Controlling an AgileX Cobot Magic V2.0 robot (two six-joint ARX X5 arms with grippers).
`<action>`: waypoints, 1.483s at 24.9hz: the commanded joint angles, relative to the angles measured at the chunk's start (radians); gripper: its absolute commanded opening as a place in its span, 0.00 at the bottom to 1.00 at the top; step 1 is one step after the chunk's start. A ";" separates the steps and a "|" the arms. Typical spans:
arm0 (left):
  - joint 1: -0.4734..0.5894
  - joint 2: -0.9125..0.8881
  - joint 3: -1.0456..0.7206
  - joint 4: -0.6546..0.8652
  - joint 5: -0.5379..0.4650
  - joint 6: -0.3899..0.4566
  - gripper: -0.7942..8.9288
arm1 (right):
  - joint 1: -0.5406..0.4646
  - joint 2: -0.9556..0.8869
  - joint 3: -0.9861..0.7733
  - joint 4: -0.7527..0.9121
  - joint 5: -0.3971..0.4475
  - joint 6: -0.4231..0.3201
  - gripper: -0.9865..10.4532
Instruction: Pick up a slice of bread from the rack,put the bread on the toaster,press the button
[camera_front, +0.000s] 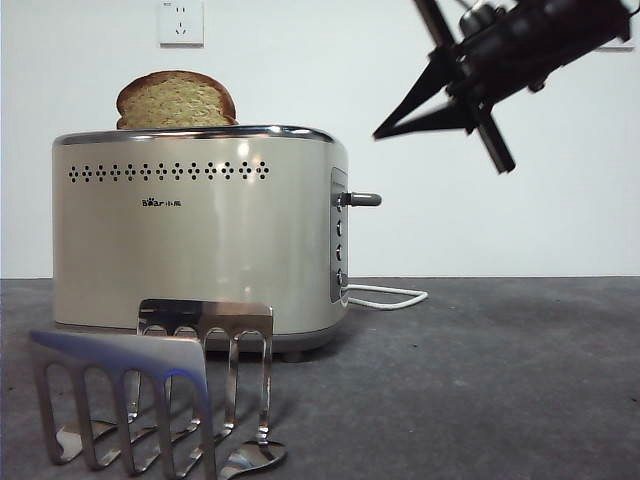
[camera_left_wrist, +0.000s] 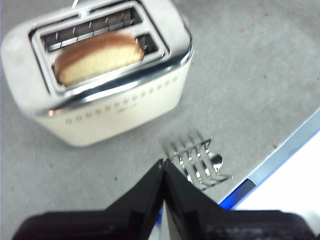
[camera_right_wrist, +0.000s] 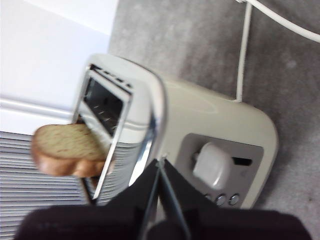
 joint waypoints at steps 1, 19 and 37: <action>0.000 -0.032 -0.041 0.003 -0.004 -0.030 0.07 | 0.006 0.039 0.005 0.005 0.003 -0.012 0.08; 0.000 -0.167 -0.093 0.003 -0.056 -0.075 0.07 | 0.032 0.196 0.005 -0.090 0.085 -0.066 0.08; 0.000 -0.167 -0.093 0.003 -0.056 -0.042 0.07 | 0.038 0.281 0.005 -0.188 0.151 -0.082 0.08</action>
